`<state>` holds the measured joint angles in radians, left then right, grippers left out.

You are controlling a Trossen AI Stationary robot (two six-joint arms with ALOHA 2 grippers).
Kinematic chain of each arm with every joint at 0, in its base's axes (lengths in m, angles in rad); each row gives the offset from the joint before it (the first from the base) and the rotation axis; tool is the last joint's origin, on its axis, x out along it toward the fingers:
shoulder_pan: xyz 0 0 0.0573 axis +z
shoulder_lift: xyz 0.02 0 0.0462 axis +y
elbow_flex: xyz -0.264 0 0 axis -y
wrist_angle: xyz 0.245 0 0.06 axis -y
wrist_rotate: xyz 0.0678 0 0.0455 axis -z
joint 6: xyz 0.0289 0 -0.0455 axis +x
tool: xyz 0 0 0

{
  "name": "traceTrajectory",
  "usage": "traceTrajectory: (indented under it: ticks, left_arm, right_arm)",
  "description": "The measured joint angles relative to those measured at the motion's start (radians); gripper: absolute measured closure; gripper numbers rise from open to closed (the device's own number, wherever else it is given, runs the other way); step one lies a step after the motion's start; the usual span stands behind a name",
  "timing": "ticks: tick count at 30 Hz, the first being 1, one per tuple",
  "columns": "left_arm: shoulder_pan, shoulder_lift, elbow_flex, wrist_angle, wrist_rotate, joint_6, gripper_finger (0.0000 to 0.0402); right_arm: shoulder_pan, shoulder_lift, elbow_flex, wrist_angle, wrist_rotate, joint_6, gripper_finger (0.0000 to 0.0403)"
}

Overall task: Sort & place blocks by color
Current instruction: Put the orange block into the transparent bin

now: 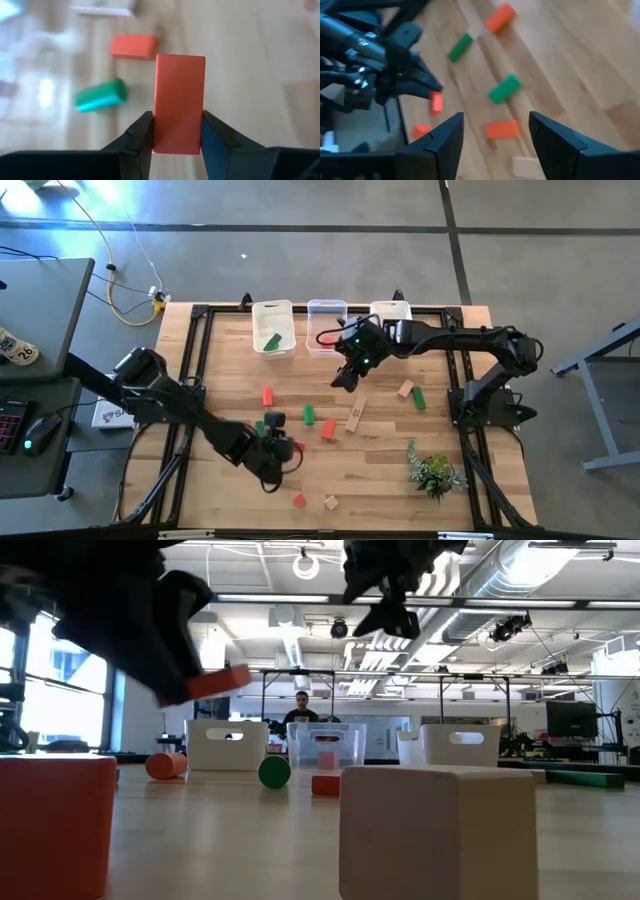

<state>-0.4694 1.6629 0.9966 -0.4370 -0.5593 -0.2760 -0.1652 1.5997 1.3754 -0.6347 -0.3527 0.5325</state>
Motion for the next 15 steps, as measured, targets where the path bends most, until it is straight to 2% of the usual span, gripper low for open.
traceTrajectory:
  ticks: [9,15]
  left_arm:
    - [0.131,-0.036,0.001,0.062,-0.131,0.057,0.0297]
    - [0.199,-0.038,0.002,0.153,-0.142,0.157,0.0298]
  right_arm:
    - [0.099,0.0,0.0,0.095,0.013,0.071,0.0194]
    - [0.156,0.0,0.0,0.156,0.129,0.058,0.0194]
